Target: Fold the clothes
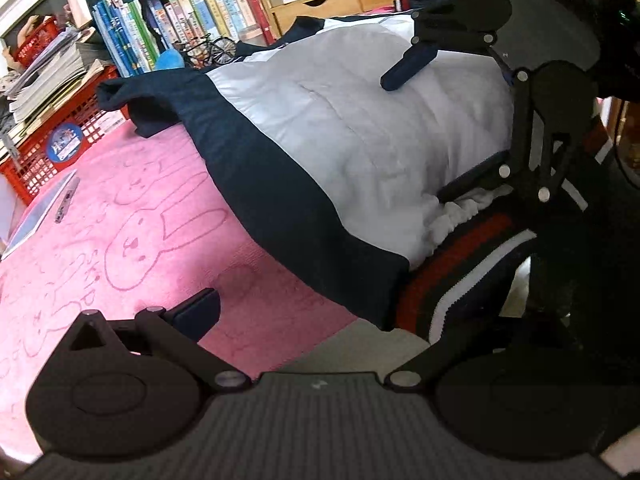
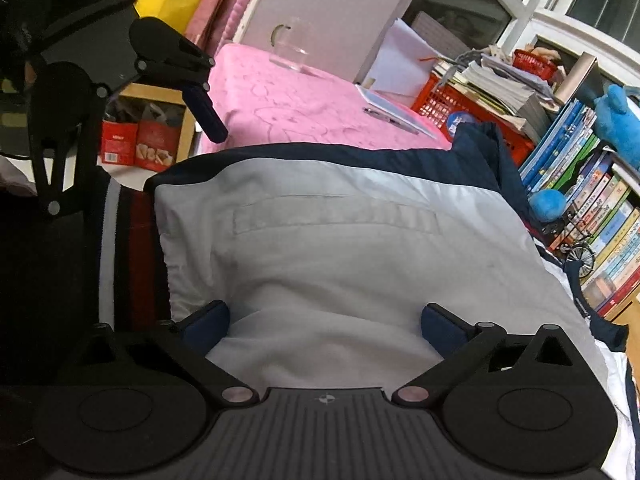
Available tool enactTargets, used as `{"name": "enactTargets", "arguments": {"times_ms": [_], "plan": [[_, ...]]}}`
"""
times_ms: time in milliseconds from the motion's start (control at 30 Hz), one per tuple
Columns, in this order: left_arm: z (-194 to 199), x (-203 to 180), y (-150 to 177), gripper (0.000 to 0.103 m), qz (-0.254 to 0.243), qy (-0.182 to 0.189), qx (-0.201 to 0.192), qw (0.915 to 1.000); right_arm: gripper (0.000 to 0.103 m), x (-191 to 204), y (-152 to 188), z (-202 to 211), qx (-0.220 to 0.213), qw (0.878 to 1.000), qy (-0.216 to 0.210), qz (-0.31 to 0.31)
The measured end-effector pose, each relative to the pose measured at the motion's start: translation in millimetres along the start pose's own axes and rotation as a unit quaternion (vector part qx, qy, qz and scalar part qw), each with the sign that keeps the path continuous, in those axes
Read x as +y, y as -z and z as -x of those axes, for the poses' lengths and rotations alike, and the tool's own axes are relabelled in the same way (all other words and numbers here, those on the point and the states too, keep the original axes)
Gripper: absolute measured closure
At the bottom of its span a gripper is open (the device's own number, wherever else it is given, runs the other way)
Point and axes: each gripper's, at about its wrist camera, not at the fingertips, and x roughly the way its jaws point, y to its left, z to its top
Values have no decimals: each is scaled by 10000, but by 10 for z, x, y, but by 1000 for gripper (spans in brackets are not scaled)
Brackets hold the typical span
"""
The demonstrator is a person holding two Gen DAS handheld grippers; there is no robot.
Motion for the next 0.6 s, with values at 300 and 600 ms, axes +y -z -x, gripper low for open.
{"name": "enactTargets", "arguments": {"times_ms": [300,600], "plan": [[-174,-228,-4,0,-920,1139,76,9892,0,43,-36,-60,203,9994,225,163],[197,217,-198,0,-383,697,-372,9961,0,116,-23,-104,298,9979,373,440]]}}
